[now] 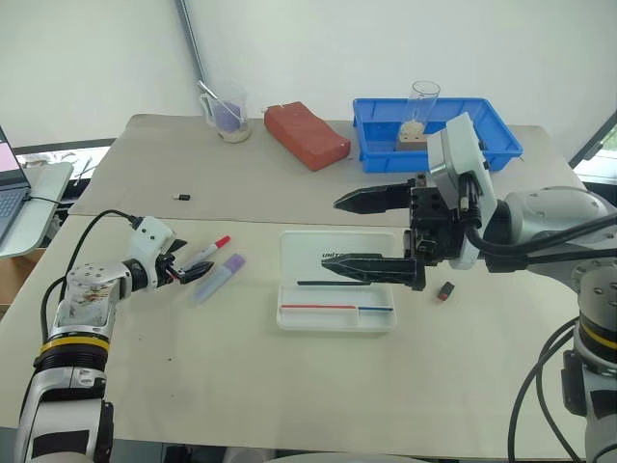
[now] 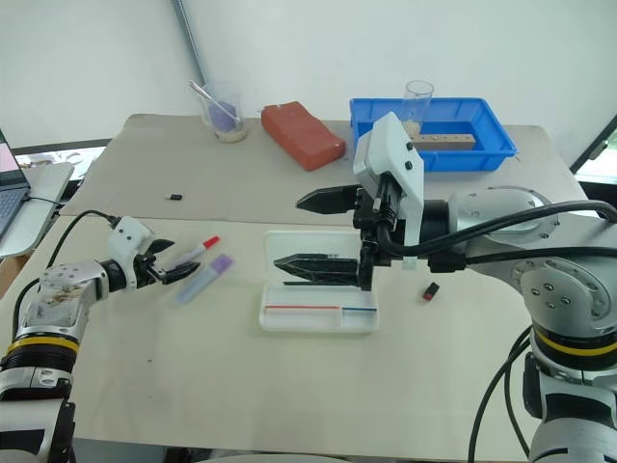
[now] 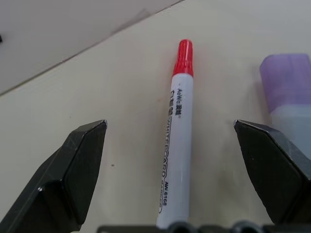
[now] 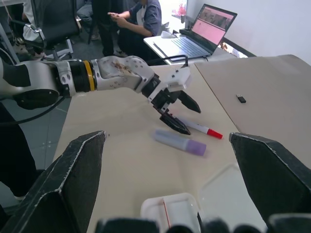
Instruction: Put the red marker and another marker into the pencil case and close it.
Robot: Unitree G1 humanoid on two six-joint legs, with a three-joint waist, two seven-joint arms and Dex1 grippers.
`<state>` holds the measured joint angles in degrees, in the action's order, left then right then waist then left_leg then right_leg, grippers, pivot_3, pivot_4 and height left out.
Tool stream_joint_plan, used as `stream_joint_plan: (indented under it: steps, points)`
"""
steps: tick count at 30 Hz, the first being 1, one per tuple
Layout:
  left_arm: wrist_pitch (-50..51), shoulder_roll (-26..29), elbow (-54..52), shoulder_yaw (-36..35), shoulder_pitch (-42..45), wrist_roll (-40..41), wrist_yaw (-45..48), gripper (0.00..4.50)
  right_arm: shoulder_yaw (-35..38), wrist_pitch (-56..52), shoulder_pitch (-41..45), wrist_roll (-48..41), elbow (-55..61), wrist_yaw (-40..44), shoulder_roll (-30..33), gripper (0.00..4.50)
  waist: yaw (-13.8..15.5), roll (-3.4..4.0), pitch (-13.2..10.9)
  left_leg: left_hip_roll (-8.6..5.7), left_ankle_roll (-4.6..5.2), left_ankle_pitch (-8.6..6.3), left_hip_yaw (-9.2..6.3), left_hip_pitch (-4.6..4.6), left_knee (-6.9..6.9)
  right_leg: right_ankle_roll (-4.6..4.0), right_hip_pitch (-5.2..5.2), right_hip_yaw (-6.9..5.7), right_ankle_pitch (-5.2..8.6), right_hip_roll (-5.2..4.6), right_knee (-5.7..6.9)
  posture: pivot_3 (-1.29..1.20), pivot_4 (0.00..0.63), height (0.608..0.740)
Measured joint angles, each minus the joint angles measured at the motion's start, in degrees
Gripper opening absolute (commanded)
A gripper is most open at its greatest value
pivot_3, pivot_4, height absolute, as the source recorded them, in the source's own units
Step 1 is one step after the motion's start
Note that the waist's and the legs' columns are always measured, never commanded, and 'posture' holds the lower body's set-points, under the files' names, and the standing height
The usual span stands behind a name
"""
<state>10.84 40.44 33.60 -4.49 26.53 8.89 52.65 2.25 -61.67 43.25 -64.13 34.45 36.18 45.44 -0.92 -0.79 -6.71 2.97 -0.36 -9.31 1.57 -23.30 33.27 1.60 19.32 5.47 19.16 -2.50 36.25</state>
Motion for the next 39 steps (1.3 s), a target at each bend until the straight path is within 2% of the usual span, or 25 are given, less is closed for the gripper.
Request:
stream_joint_plan:
  steps: [1, 2, 3, 4, 6, 7, 9, 18, 24, 28, 33, 39]
  points:
    - [0.0, 0.0, 0.5, 0.0, 0.2, 0.0, 0.2, 3.69, 0.0, -0.1, 0.0, -0.2, 0.0, -0.2, 0.0, 4.50, 0.0, 0.00, 0.0, 0.00, 0.00, 0.00, 0.00, 0.00, 0.00, 0.00, 0.00, -0.01, 0.00, 0.00, 0.00, 0.00, 0.150, 0.740]
    - [-0.1, 0.1, 1.3, 0.0, 0.5, 0.1, 0.9, 3.09, 0.0, -0.2, 0.0, -0.2, 0.0, -0.4, 0.0, 4.50, 0.0, 0.00, 0.0, 0.01, 0.00, 0.00, 0.00, 0.00, 0.00, 0.00, 0.00, -0.01, 0.00, 0.00, 0.00, 0.00, 0.150, 0.740]
    - [-0.1, 0.2, 1.6, 0.0, 0.6, 0.2, 1.2, 2.78, 0.0, -0.2, 0.0, -0.2, 0.0, -0.5, 0.1, 4.50, 0.0, 0.00, 0.0, 0.01, 0.00, 0.00, 0.00, 0.01, -0.01, 0.00, 0.00, 0.00, 0.00, 0.00, 0.01, 0.00, 0.150, 0.740]
    - [-0.1, 0.2, 2.0, 0.0, 0.6, 0.2, 1.5, 2.17, 0.0, -0.2, 0.0, -0.2, 0.0, -0.6, 0.1, 4.50, 0.0, 0.00, 0.0, 0.01, 0.00, 0.00, 0.00, 0.02, -0.01, 0.00, -0.01, 0.00, 0.00, 0.00, 0.02, 0.00, 0.150, 0.740]
    - [-0.2, 0.4, 2.4, -0.1, 0.6, 0.3, 2.0, 1.35, 0.0, -0.2, 0.0, -0.2, 0.0, -0.9, 0.3, 4.50, -0.1, 0.00, 0.0, 0.04, 0.00, 0.00, -0.01, 0.02, -0.01, 0.00, 0.00, 0.00, 0.00, 0.01, 0.03, 0.00, 0.150, 0.740]
    - [-0.2, 0.5, 2.5, -0.2, 0.7, 0.3, 2.2, 0.79, 0.0, -0.2, 0.0, -0.2, 0.0, -1.0, 0.5, 4.50, -0.1, 0.00, 0.0, 0.04, 0.00, 0.00, -0.01, 0.03, -0.01, 0.00, 0.00, 0.00, 0.00, 0.01, 0.04, 0.00, 0.150, 0.740]
    - [-0.2, 0.6, 2.6, -0.3, 0.8, 0.3, 2.4, 0.12, 0.0, -0.2, 0.0, -0.2, 0.0, -0.9, 0.8, 4.50, -0.1, 0.01, 0.0, 0.05, 0.00, 0.00, -0.01, 0.03, -0.02, 0.00, 0.00, 0.00, 0.00, 0.01, 0.04, 0.00, 0.150, 0.740]
    - [3.8, 0.7, -0.5, -1.8, 1.3, 1.8, 1.6, 0.12, -0.8, 0.2, -2.3, 2.1, 0.8, 0.1, 2.3, 4.50, 0.1, -0.08, 0.0, 0.08, 0.00, 0.00, -0.03, -0.06, -0.01, 0.00, 0.02, -0.08, 0.00, 0.00, 0.02, 0.00, 0.150, 0.740]
    - [13.0, 4.4, -21.6, -3.0, 1.6, 7.1, 4.7, 0.12, 2.5, 2.7, -16.4, 7.1, 3.8, 4.5, 10.2, 4.50, 0.3, -0.17, 0.0, 0.06, -0.01, 0.00, 0.01, -0.19, 0.01, 0.01, -0.02, -0.10, 0.00, -0.08, -0.10, 0.00, 0.150, 0.740]
    - [17.3, 6.1, -34.8, -0.5, 0.9, 9.8, 7.9, 0.12, 4.3, 4.9, -21.1, 9.1, 5.3, 5.4, 10.8, 4.50, -0.2, 0.06, 0.1, -0.03, -0.01, 0.00, 0.06, 0.00, -0.01, 0.02, -0.09, 0.03, 0.01, 0.04, -0.07, 0.00, 0.150, 0.740]
    - [22.0, 6.9, -49.7, 6.2, -4.0, 13.6, 12.4, 0.12, 5.9, 5.4, -24.3, 9.4, 7.1, 4.8, 10.8, 4.50, -0.7, 0.05, 0.1, -0.02, 0.00, 0.00, 0.03, 0.00, -0.07, 0.00, -0.08, 0.04, 0.05, 0.17, -0.11, 0.00, 0.150, 0.740]
    - [21.8, 5.6, -55.3, 11.5, -4.5, 13.8, 12.3, 0.12, 8.0, 5.8, -27.9, 9.4, 9.0, 4.9, 11.9, 4.50, 0.1, -0.07, 0.0, -0.08, 0.00, 0.00, 0.05, 0.03, 0.02, 0.04, -0.16, 0.04, 0.07, 0.12, -0.17, 0.00, 0.150, 0.740]
